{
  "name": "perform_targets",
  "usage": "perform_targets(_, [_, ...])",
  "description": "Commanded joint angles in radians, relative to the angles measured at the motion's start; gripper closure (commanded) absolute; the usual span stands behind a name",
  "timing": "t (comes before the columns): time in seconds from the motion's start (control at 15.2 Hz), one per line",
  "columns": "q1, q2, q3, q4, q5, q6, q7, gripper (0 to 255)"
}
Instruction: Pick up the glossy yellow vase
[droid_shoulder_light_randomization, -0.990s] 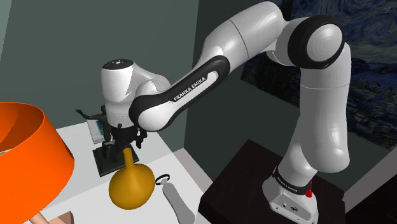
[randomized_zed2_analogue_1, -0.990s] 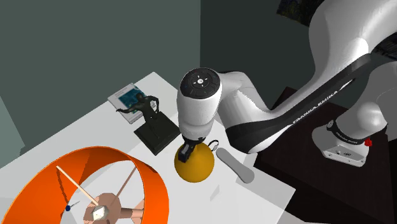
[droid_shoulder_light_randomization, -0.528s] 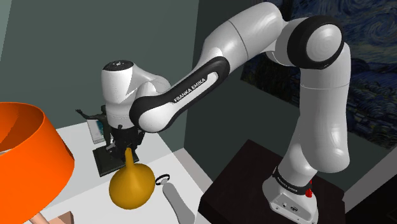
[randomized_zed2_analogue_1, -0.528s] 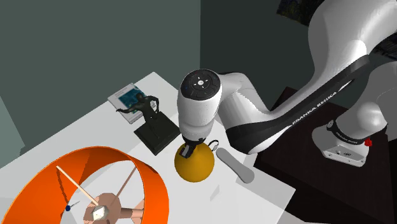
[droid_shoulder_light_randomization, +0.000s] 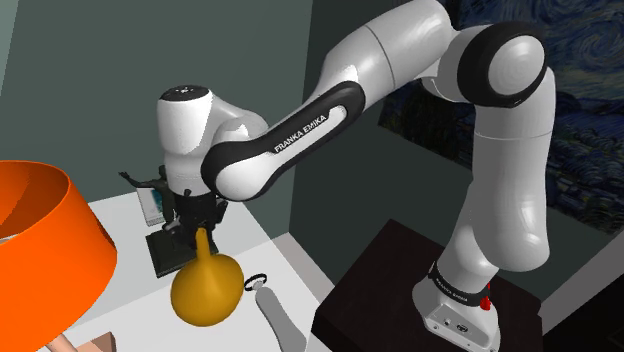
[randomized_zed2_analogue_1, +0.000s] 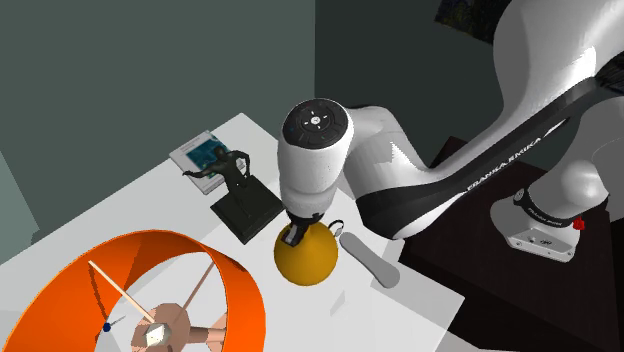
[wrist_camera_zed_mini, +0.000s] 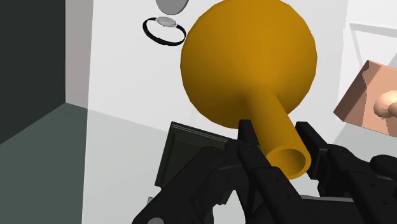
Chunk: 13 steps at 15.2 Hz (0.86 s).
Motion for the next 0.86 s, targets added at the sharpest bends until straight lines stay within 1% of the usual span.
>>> perform_targets(0.0, [-0.002, -0.013, 0.004, 0.011, 0.009, -0.022, -0.007, 255])
perform_targets(0.66, [-0.013, -0.074, 0.021, 0.069, 0.050, -0.133, -0.038, 255])
perform_targets(0.79, [-0.013, -0.075, 0.021, 0.070, 0.051, -0.135, -0.038, 255])
